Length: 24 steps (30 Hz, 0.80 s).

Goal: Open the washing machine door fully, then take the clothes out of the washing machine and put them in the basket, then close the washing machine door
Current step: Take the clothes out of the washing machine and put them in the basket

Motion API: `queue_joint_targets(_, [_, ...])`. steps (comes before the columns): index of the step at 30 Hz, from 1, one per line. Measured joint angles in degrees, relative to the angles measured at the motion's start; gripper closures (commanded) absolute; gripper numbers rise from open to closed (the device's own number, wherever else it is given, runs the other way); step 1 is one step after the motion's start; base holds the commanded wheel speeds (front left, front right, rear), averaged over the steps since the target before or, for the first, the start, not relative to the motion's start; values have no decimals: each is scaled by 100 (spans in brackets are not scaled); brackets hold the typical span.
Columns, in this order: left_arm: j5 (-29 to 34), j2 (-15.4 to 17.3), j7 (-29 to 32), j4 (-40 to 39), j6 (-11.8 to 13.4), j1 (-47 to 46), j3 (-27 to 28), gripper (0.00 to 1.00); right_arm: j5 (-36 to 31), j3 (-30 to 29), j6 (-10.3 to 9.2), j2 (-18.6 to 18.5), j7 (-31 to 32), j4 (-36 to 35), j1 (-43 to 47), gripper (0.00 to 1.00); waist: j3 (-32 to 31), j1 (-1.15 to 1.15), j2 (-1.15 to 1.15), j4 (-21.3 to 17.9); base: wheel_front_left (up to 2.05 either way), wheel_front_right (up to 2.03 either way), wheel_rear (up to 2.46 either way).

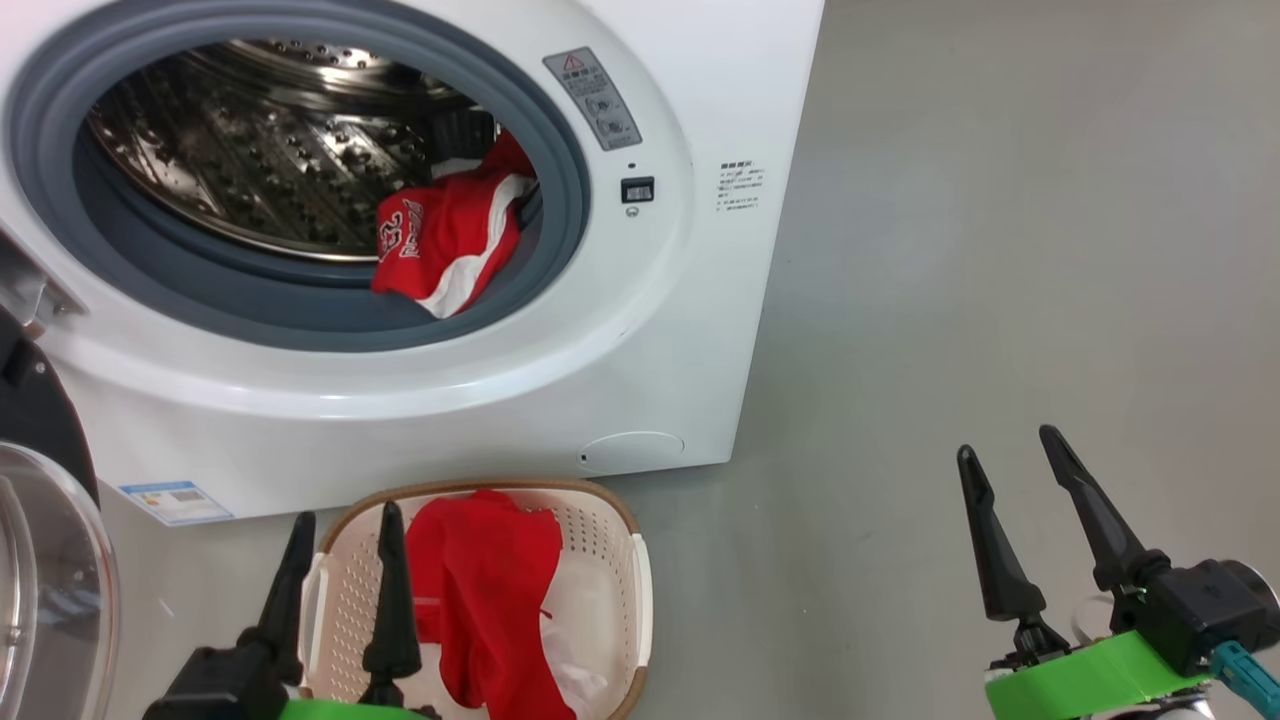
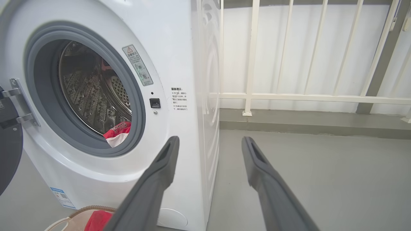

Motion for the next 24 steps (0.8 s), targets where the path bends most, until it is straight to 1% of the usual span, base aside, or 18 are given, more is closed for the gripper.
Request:
queue_joint_targets(10, [-4, 43, 0, -12, 102, 284, 18, 0, -86, -116, 0, 14, 1, -49, 201, 0, -215, 0, 0, -57, 0, 0, 0])
queue_joint_targets(17, [5, 54, 23, -64, 244, 466, 5, 0, -108, -148, 0, 30, 1, -49, 321, 0, -386, 0, 0, -100, 0, 0, 0])
queue_joint_targets(24, [15, 75, 52, -143, 294, 483, -11, 0, -97, -148, 0, 34, 1, -52, 444, 0, -425, 0, 0, -101, 0, 0, 0])
